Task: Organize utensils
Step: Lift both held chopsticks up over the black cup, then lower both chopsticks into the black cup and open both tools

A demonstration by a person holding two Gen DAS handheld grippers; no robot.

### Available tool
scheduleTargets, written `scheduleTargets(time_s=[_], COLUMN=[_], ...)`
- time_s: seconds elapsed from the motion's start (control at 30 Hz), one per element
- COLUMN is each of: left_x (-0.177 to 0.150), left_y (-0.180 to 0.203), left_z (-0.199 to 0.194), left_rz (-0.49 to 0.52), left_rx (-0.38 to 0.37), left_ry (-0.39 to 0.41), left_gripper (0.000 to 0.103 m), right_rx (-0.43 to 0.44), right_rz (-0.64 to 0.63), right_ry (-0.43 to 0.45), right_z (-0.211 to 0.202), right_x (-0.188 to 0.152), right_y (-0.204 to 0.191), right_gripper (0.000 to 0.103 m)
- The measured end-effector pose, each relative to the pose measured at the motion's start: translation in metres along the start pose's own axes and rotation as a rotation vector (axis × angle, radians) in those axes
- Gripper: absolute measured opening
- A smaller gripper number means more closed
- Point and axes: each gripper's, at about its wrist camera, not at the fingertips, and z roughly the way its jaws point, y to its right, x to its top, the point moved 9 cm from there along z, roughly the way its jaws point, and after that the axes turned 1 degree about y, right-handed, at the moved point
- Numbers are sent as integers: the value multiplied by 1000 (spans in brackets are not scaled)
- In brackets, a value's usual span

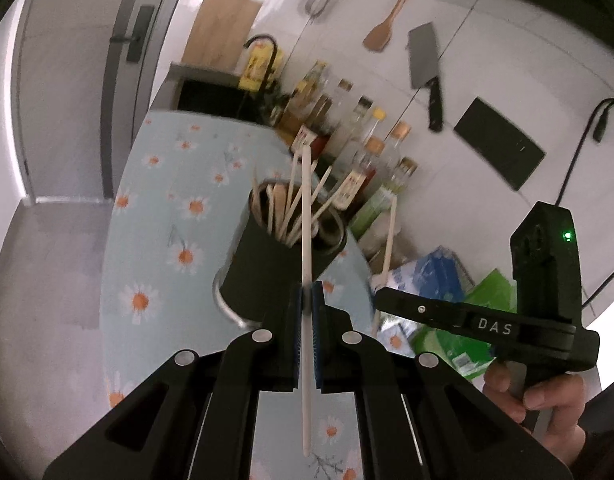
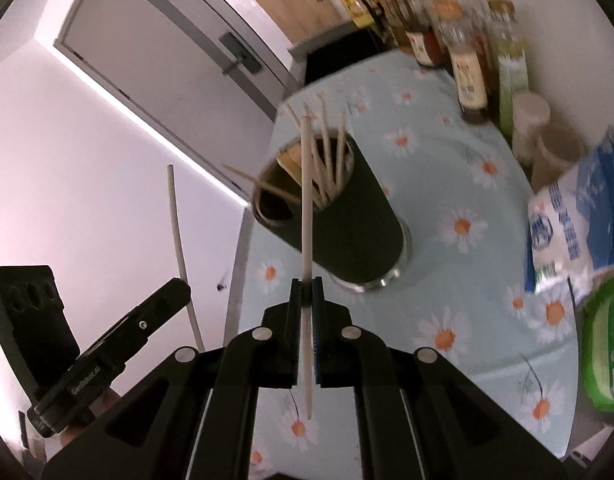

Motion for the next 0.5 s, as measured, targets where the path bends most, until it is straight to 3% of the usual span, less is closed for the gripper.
scheduleTargets(time_s=[0.5], left_x=[68], left_y=[10], left_z=[-4], left_rz=[75], left_rx=[-76], left_ry=[192], left_gripper=[4], right_rx=[19], right_rz=[-90], right_ry=[254], right_z=[-18], right_x=[67], right_y=[-22], right_gripper=[6])
